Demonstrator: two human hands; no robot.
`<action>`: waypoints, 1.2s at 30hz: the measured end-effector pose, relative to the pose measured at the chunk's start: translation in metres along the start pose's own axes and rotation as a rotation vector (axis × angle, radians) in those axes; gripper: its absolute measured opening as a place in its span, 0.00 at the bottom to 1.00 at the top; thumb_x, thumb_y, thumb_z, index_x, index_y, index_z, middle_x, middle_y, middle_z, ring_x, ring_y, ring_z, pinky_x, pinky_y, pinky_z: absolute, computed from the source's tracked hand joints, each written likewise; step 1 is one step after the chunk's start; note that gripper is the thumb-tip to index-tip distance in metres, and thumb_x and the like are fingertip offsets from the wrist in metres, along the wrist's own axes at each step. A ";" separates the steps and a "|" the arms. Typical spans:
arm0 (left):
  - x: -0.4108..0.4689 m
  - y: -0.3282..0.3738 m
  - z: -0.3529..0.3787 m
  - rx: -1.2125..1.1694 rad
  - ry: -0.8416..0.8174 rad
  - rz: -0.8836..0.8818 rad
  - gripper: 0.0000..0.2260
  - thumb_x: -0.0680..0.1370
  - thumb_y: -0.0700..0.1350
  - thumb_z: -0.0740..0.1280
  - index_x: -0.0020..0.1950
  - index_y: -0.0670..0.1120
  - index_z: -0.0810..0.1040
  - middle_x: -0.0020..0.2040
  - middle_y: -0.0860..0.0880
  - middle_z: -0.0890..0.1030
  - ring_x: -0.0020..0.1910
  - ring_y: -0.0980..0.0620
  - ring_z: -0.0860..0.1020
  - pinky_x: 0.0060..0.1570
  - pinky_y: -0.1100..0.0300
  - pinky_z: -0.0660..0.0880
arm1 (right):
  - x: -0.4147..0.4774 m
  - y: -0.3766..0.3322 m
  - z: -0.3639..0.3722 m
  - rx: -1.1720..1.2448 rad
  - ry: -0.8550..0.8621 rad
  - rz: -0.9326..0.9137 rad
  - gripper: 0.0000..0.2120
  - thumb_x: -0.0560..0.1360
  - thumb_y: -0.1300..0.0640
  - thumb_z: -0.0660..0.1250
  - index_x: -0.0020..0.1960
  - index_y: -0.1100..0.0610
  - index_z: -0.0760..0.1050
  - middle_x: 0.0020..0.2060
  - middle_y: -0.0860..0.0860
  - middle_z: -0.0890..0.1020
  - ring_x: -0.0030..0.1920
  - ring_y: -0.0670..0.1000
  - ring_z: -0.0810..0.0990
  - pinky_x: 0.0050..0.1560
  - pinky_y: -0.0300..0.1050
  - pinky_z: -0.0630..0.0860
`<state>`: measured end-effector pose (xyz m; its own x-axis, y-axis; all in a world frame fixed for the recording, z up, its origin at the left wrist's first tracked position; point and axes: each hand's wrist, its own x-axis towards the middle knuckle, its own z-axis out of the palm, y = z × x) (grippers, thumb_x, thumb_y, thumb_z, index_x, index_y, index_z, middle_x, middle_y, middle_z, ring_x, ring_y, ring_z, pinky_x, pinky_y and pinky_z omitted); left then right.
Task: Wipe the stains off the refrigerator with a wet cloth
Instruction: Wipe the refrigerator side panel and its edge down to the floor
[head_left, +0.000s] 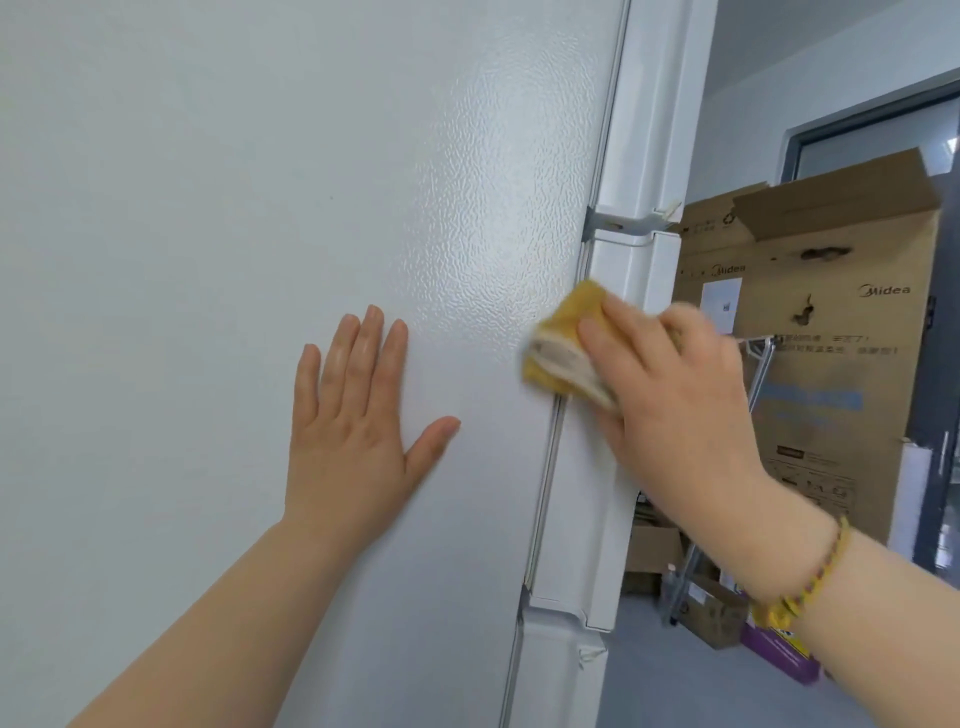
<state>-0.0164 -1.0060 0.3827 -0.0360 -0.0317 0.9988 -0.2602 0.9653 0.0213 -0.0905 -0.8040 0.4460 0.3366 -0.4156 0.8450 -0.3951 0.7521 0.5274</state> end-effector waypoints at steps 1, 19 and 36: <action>0.000 0.000 -0.001 0.001 -0.004 -0.004 0.31 0.79 0.61 0.44 0.69 0.38 0.59 0.68 0.37 0.68 0.68 0.43 0.58 0.69 0.53 0.46 | -0.017 -0.004 -0.004 0.040 -0.015 -0.059 0.21 0.65 0.58 0.63 0.58 0.57 0.71 0.54 0.56 0.80 0.46 0.57 0.66 0.38 0.46 0.66; -0.002 -0.003 -0.002 -0.016 -0.022 0.013 0.29 0.79 0.59 0.43 0.70 0.39 0.58 0.69 0.38 0.66 0.69 0.44 0.56 0.70 0.57 0.41 | -0.078 -0.040 -0.027 0.183 -0.140 -0.186 0.19 0.63 0.58 0.57 0.54 0.55 0.71 0.54 0.53 0.77 0.45 0.57 0.68 0.39 0.47 0.61; -0.100 0.013 -0.020 -0.111 -0.156 -0.071 0.27 0.78 0.61 0.46 0.69 0.44 0.61 0.70 0.40 0.58 0.68 0.40 0.56 0.68 0.51 0.46 | -0.116 -0.061 -0.051 0.335 -0.406 -0.173 0.17 0.49 0.57 0.77 0.38 0.54 0.81 0.42 0.50 0.83 0.37 0.56 0.69 0.26 0.43 0.70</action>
<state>0.0027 -0.9854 0.2840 -0.1725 -0.1325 0.9761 -0.1596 0.9816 0.1051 -0.0623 -0.7756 0.3108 0.0906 -0.7322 0.6750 -0.6358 0.4792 0.6051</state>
